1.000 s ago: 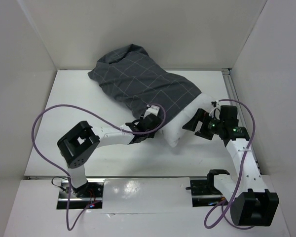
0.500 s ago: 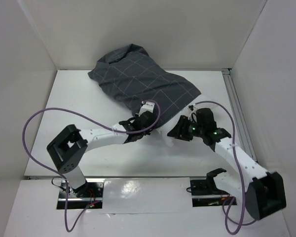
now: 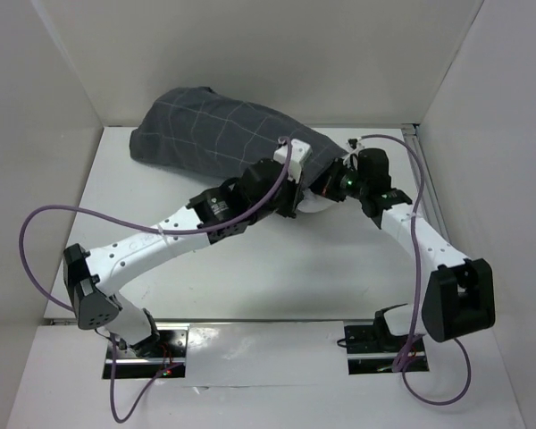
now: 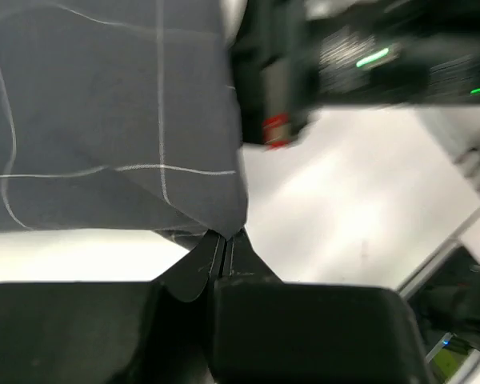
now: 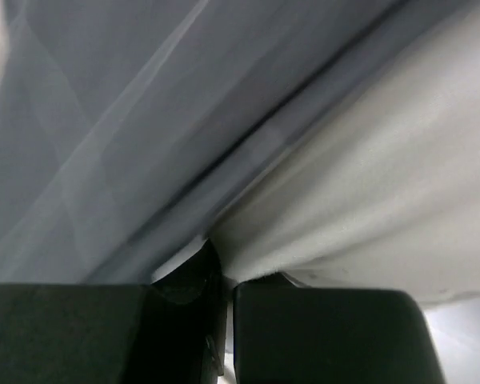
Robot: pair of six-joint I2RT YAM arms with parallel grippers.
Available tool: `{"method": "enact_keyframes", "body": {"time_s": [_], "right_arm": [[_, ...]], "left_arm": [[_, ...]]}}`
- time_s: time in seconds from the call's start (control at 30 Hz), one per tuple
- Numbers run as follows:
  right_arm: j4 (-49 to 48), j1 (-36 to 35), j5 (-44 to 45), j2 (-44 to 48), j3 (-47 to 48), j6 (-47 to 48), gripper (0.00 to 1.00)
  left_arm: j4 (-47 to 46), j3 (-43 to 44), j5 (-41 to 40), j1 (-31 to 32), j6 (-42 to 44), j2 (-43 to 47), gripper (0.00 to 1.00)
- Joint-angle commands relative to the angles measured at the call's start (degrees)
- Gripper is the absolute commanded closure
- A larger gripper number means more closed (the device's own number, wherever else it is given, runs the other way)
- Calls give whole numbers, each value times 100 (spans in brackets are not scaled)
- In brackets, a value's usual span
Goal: Put the pillow into the pillowcase
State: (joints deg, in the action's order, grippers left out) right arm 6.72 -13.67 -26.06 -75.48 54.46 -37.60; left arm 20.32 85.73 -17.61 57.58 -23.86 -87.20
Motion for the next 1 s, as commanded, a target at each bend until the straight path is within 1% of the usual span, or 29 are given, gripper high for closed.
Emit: {"method": "enact_keyframes", "body": {"time_s": [0.0,0.03,0.07,0.1,0.13,0.17,0.2,0.27,0.3,0.33,0.4,0.43,0.5,0.53,0.6,0.63,0.7,0.73,0.77,0.8,0.83,0.87,0.93,0.97], "right_arm": [[-1179,-57,-205,-475,-111,-131,100],[-1182,-57,-337,-537,-111,-133,100],[-1182,-57,-434,-477,-111,-185,100],[-964,-57,-435,-337,-111,-186,100],[-823,-57,-435,-135,-111,-47,100],[-639,-57,-226,371,-111,33,100],[-176,-57,-128,637,-111,130,100],[327,4,-65,1147,-111,411,100],[591,5,-13,1585,-111,508,100],[1168,5,-13,1772,-24,683,100],[1707,5,-13,2280,134,816,100],[2145,5,-13,2440,135,868,100],[2534,5,-170,2835,354,869,100],[2884,5,-171,2933,416,869,100],[3150,5,-232,3065,469,799,100],[3229,5,-459,3118,469,746,100],[3230,5,-749,3119,303,501,100],[3169,5,-1073,3049,67,387,100],[2855,5,-1163,3048,-74,142,100],[2678,5,-1164,3048,-206,44,100],[2529,5,-990,2987,-390,-27,100],[2397,5,-806,2926,-392,-28,100],[2168,58,-480,2629,-532,-150,100],[1914,58,-87,2513,-585,-151,100]], "left_arm": [[-345,1110,1513,280,285,-50,100],[-231,1391,1514,280,372,-173,100],[-99,1994,1575,280,373,-366,100],[163,2278,1663,280,373,-420,100],[235,2525,1733,228,443,-421,100],[288,2893,1734,227,443,-421,100],[289,3044,1856,227,443,-273,100],[508,3543,1927,227,443,-166,100],[578,3686,1928,227,443,-166,100],[648,3818,1988,279,443,-79,100],[763,4135,2112,280,374,1,100],[850,4240,2060,280,321,71,100],[991,4538,2059,280,268,71,100],[992,4618,1824,280,215,71,100],[992,4828,1560,280,215,-216,100],[1122,4952,1637,-7,145,-401,100],[1176,5241,2040,-474,-214,-867,100],[1237,5243,2216,-928,-346,-1356,100],[1238,5243,2505,-1107,-522,-1614,100],[1238,5321,2603,-1265,-593,-1886,100],[1238,5392,2700,-1545,-655,-2167,100],[1238,5462,2762,-1644,-655,-2674,100],[1238,5533,2955,-1916,-708,-3152,100],[1238,5533,3182,-1987,-708,-3337,91]]}}
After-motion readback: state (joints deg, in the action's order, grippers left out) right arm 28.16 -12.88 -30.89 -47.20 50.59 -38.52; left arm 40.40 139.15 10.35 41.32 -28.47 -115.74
